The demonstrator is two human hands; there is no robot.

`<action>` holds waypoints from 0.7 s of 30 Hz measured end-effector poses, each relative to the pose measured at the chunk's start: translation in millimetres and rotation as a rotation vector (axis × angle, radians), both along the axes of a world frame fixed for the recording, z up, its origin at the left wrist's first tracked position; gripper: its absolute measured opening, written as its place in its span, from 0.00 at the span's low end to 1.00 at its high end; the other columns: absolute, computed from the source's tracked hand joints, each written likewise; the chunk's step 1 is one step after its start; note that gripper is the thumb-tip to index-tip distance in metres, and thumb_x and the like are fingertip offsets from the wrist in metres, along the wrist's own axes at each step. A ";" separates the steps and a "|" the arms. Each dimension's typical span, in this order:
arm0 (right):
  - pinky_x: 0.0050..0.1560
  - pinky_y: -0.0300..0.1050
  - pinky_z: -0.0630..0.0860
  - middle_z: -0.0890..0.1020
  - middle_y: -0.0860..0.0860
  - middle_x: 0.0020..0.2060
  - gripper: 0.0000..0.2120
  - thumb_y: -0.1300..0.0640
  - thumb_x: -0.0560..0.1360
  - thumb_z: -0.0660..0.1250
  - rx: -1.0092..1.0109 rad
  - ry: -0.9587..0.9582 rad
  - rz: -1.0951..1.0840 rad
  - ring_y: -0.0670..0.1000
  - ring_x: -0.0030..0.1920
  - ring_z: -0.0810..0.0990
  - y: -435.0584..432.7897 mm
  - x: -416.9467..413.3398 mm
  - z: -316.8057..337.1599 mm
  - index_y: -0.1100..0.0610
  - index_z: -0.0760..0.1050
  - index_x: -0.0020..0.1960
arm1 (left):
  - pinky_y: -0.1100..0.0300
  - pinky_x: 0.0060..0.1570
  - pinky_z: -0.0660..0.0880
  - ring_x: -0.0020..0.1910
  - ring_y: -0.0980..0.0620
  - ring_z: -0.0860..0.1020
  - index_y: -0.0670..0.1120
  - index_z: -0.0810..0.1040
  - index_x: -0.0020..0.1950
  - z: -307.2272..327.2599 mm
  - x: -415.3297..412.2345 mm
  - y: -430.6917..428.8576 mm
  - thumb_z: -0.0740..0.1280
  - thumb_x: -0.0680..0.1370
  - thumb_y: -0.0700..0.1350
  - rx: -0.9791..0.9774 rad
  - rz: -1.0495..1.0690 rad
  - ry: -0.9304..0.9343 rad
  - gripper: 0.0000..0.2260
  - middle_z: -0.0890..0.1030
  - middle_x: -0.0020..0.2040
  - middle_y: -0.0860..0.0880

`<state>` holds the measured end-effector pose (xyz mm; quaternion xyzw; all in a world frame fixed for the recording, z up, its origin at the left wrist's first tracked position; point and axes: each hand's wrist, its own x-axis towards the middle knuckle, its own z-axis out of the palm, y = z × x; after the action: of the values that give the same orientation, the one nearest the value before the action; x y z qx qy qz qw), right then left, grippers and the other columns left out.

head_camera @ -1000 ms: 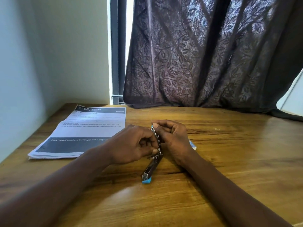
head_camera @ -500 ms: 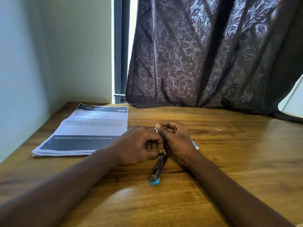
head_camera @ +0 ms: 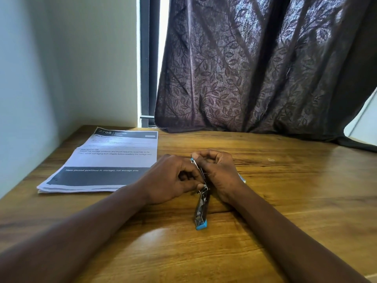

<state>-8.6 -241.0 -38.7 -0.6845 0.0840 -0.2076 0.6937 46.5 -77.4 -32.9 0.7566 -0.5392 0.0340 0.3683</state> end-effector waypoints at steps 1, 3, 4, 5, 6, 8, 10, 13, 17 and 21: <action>0.46 0.50 0.83 0.86 0.64 0.45 0.09 0.61 0.77 0.72 0.001 0.003 0.005 0.57 0.42 0.84 -0.3 -0.2 -0.3 0.65 0.81 0.54 | 0.71 0.40 0.73 0.41 0.60 0.81 0.53 0.87 0.48 -0.1 -0.7 -0.6 0.77 0.75 0.46 0.003 0.003 -0.014 0.04 0.85 0.41 0.59; 0.45 0.49 0.83 0.87 0.62 0.45 0.09 0.60 0.77 0.72 0.000 0.011 0.014 0.57 0.42 0.85 -1.0 -0.4 -1.0 0.64 0.81 0.55 | 0.72 0.39 0.72 0.40 0.60 0.81 0.52 0.86 0.48 -0.3 -2.6 -1.9 0.76 0.76 0.46 0.014 -0.008 -0.064 0.03 0.84 0.41 0.59; 0.46 0.49 0.84 0.87 0.62 0.45 0.09 0.60 0.77 0.72 0.001 0.012 0.016 0.57 0.42 0.86 -1.2 -0.7 -1.3 0.64 0.81 0.55 | 0.73 0.39 0.71 0.40 0.60 0.80 0.51 0.86 0.48 -0.2 -3.9 -2.8 0.75 0.76 0.45 0.021 -0.017 -0.094 0.02 0.83 0.40 0.59; 0.46 0.49 0.84 0.87 0.62 0.45 0.09 0.60 0.77 0.72 0.000 0.014 0.016 0.57 0.43 0.86 -1.4 -0.5 -1.6 0.64 0.81 0.55 | 0.73 0.39 0.70 0.40 0.60 0.79 0.51 0.85 0.47 -0.1 -5.0 -3.6 0.75 0.75 0.44 0.027 -0.023 -0.119 0.02 0.82 0.40 0.60; 0.47 0.49 0.84 0.87 0.61 0.45 0.09 0.60 0.77 0.72 -0.001 0.014 0.014 0.57 0.44 0.86 -1.7 -0.7 -1.6 0.64 0.81 0.55 | 0.73 0.38 0.70 0.39 0.60 0.79 0.51 0.85 0.47 0.2 -5.6 -4.4 0.75 0.75 0.44 0.029 -0.024 -0.133 0.03 0.80 0.38 0.60; 0.48 0.50 0.84 0.87 0.62 0.45 0.09 0.60 0.78 0.72 0.003 0.012 0.021 0.56 0.44 0.86 -1.8 -0.5 -1.3 0.64 0.81 0.55 | 0.73 0.37 0.70 0.37 0.60 0.78 0.51 0.84 0.46 0.8 -5.7 -5.4 0.75 0.74 0.43 0.028 -0.014 -0.140 0.04 0.78 0.37 0.61; 0.46 0.48 0.84 0.87 0.61 0.44 0.09 0.60 0.78 0.71 0.002 0.013 0.032 0.55 0.43 0.86 -2.0 -0.7 -0.6 0.64 0.81 0.55 | 0.72 0.36 0.71 0.36 0.60 0.78 0.50 0.84 0.45 1.0 -4.8 -5.2 0.75 0.73 0.42 0.029 -0.012 -0.125 0.04 0.79 0.36 0.60; 0.44 0.49 0.83 0.87 0.60 0.44 0.10 0.58 0.78 0.71 -0.016 0.022 0.027 0.56 0.42 0.85 -3.1 0.3 -0.8 0.65 0.80 0.55 | 0.71 0.35 0.71 0.36 0.60 0.79 0.50 0.84 0.45 1.9 -2.4 -4.3 0.75 0.72 0.41 0.027 -0.028 -0.077 0.05 0.81 0.37 0.58; 0.41 0.50 0.82 0.86 0.62 0.43 0.11 0.57 0.79 0.72 -0.040 0.030 0.025 0.57 0.40 0.85 -3.7 2.3 -2.9 0.64 0.80 0.55 | 0.70 0.36 0.74 0.34 0.58 0.80 0.48 0.85 0.45 5.7 2.0 1.2 0.74 0.72 0.39 -0.011 -0.025 -0.009 0.05 0.84 0.37 0.55; 0.46 0.55 0.83 0.87 0.55 0.40 0.06 0.57 0.79 0.70 -0.304 -0.003 -0.073 0.54 0.40 0.87 -5.6 3.3 -5.5 0.59 0.83 0.51 | 0.68 0.33 0.73 0.31 0.60 0.77 0.47 0.85 0.44 12.0 9.2 8.8 0.74 0.74 0.37 -0.073 0.015 0.118 0.05 0.83 0.34 0.54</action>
<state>-5.3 -246.6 -44.2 -0.7779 0.0754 -0.2440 0.5741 55.7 -68.6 -20.9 0.7473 -0.5093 0.0115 0.4265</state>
